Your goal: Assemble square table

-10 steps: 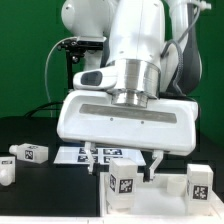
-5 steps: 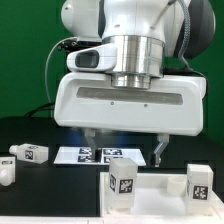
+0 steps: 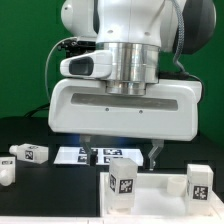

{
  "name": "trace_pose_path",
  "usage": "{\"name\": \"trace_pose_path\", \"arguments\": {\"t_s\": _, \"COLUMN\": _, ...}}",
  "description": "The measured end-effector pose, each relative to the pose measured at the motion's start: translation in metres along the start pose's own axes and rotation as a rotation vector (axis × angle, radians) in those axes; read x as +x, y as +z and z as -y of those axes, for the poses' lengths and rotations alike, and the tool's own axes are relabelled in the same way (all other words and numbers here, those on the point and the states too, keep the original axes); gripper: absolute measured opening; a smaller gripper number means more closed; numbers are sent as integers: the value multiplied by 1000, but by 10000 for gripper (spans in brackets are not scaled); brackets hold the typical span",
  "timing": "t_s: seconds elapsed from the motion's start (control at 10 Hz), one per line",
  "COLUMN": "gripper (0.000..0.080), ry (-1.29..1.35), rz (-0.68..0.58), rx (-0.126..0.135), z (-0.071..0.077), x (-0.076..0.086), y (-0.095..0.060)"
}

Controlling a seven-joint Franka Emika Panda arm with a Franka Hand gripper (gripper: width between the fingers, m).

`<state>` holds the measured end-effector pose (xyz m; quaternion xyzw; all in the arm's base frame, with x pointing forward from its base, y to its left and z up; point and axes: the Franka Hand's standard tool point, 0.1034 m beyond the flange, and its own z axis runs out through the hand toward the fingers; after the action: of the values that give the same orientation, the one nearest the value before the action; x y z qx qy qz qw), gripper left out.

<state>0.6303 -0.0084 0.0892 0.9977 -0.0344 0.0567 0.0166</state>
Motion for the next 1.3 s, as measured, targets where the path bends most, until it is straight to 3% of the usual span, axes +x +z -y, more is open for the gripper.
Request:
{"name": "trace_pose_path", "arguments": {"t_s": 0.3, "gripper": 601, "ry": 26, "rz": -9, "rx": -1, "z": -2, "x": 1, "y": 0}}
{"name": "trace_pose_path", "arguments": {"t_s": 0.4, "gripper": 426, "ry": 28, "rz": -9, "rx": -1, "z": -1, "x": 1, "y": 0}}
{"name": "trace_pose_path", "arguments": {"t_s": 0.5, "gripper": 426, "ry": 118, "rz": -9, "rx": 2, "z": -1, "x": 1, "y": 0}}
{"name": "trace_pose_path", "arguments": {"t_s": 0.6, "gripper": 285, "ry": 168, "rz": -9, "rx": 3, "z": 0, "x": 1, "y": 0}}
{"name": "trace_pose_path", "arguments": {"t_s": 0.9, "gripper": 285, "ry": 381, "rz": -9, "rx": 3, "z": 0, "x": 1, "y": 1}}
{"name": "trace_pose_path", "arguments": {"t_s": 1.3, "gripper": 285, "ry": 939, "rz": 21, "rx": -12, "z": 11, "x": 0, "y": 1}}
